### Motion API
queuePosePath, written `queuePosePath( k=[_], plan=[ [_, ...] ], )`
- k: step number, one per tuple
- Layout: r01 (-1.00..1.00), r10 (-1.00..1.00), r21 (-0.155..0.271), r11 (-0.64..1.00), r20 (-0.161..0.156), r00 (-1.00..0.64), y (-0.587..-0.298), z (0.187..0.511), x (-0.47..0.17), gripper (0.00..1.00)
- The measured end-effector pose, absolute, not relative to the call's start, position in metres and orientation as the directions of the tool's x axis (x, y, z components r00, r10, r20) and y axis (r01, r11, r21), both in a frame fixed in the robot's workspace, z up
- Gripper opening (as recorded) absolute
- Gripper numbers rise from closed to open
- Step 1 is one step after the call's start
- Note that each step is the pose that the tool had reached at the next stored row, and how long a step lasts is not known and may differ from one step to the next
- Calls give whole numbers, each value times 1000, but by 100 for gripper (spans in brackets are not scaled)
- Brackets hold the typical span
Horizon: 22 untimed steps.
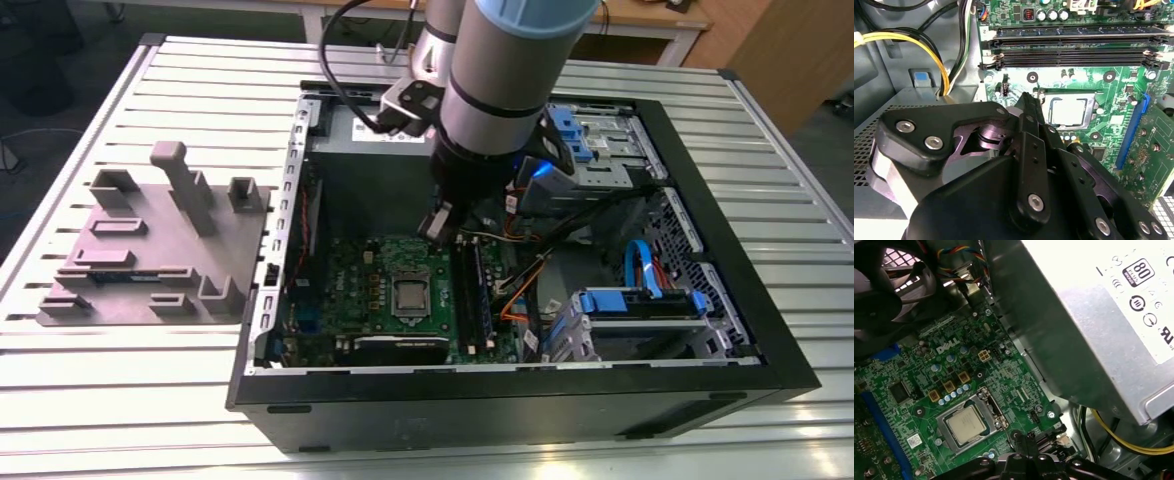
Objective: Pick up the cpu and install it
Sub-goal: 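Install the first cpu locking lever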
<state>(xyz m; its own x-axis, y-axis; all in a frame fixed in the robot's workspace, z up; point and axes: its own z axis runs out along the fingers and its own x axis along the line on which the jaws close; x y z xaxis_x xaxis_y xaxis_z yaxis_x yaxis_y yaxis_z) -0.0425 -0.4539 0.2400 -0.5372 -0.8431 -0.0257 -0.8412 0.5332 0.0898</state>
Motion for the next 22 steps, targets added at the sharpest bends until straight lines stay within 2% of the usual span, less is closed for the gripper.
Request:
queuePosePath(
  k=[22],
  plan=[
    [-845, -847, 90, 527, -26, -531, -467, 240, -44, 10]
  ],
)
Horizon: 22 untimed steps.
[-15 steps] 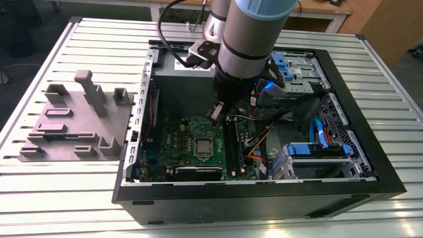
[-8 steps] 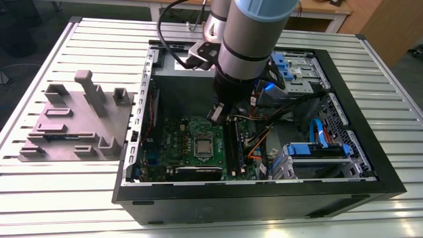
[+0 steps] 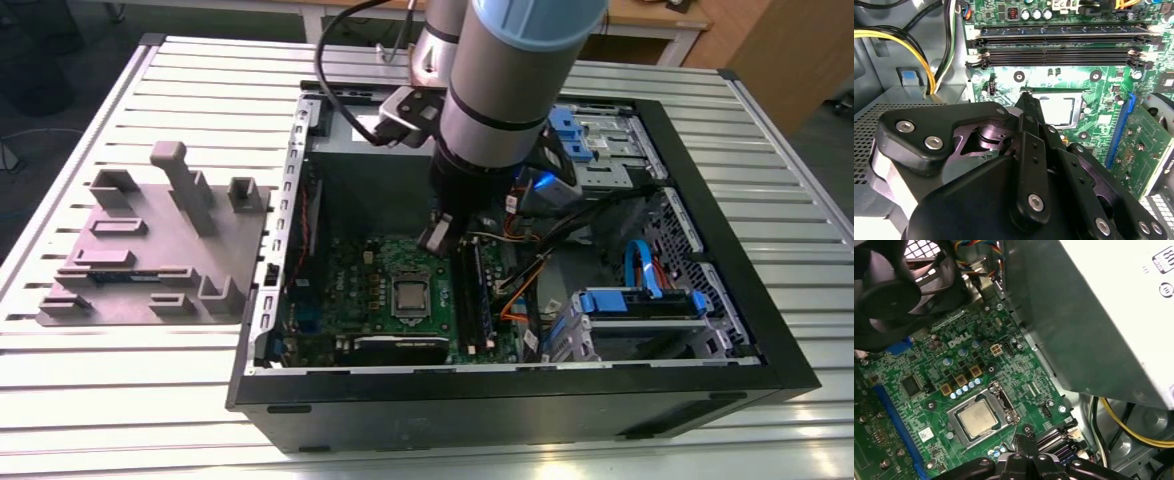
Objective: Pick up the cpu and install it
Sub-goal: 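Install the first cpu locking lever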
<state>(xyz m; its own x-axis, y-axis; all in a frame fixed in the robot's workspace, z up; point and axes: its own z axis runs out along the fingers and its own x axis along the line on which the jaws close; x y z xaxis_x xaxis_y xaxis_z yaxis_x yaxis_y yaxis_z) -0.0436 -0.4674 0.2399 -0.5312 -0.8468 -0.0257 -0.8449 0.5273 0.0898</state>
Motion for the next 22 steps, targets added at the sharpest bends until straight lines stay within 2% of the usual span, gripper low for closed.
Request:
queuePosePath(
  k=[22],
  plan=[
    [-912, -914, 87, 402, -27, -405, -475, 233, -45, 10]
  ],
)
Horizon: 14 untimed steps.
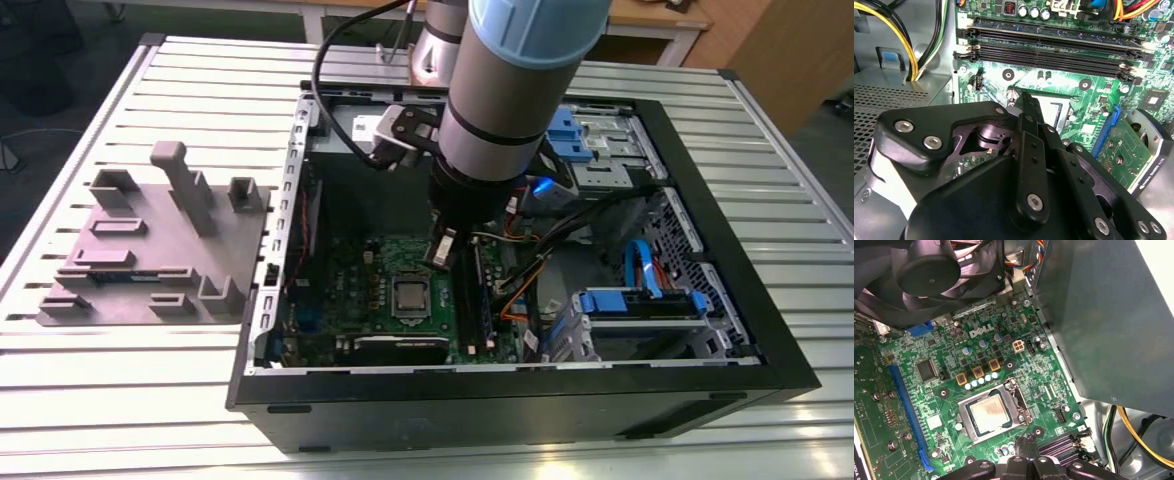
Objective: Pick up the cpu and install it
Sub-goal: 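Install the first cpu locking lever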
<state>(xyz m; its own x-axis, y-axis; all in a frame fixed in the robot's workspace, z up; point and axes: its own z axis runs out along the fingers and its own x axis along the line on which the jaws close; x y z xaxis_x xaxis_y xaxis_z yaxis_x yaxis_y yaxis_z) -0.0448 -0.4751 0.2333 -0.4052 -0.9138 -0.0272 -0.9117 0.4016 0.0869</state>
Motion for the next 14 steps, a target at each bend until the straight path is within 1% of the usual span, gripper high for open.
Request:
queuePosePath(
  k=[11, 14],
  plan=[
    [-913, -915, 87, 398, -29, -402, -475, 233, -45, 10],
    [-925, -927, 87, 370, -29, -374, -475, 233, -45, 10]
  ],
)
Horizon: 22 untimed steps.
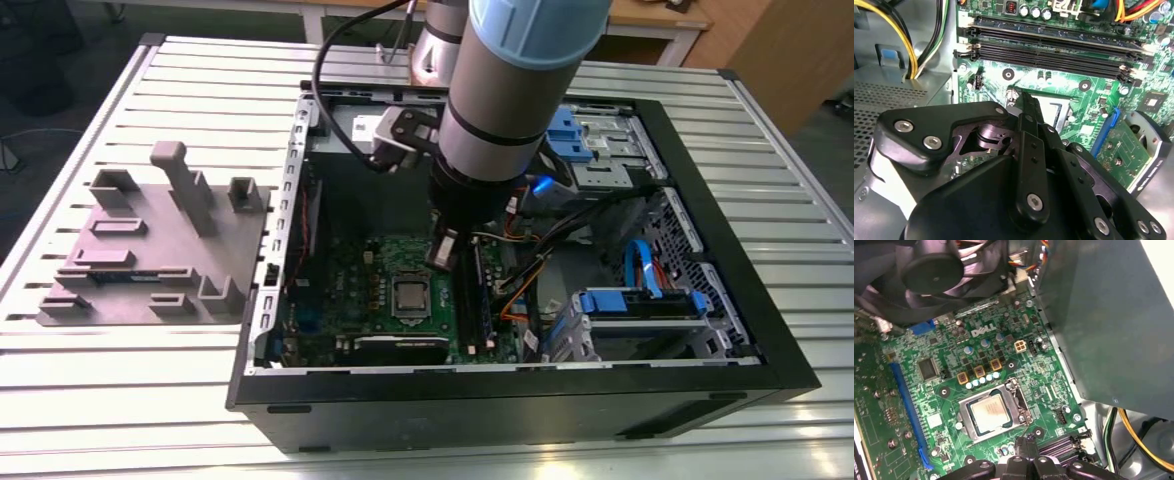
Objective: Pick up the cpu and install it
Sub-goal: 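Install the first cpu locking lever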
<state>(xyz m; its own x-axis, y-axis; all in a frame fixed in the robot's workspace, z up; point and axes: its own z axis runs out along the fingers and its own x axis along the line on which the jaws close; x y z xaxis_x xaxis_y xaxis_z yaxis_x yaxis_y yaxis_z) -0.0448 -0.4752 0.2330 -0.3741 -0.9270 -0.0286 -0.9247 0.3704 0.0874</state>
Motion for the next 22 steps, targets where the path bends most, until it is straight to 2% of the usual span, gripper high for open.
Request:
queuePosePath(
  k=[13, 22],
  plan=[
    [-967, -970, 86, 238, -31, -241, -477, 231, -45, 10],
    [-975, -978, 87, 203, -35, -206, -485, 228, -48, 10]
  ],
)
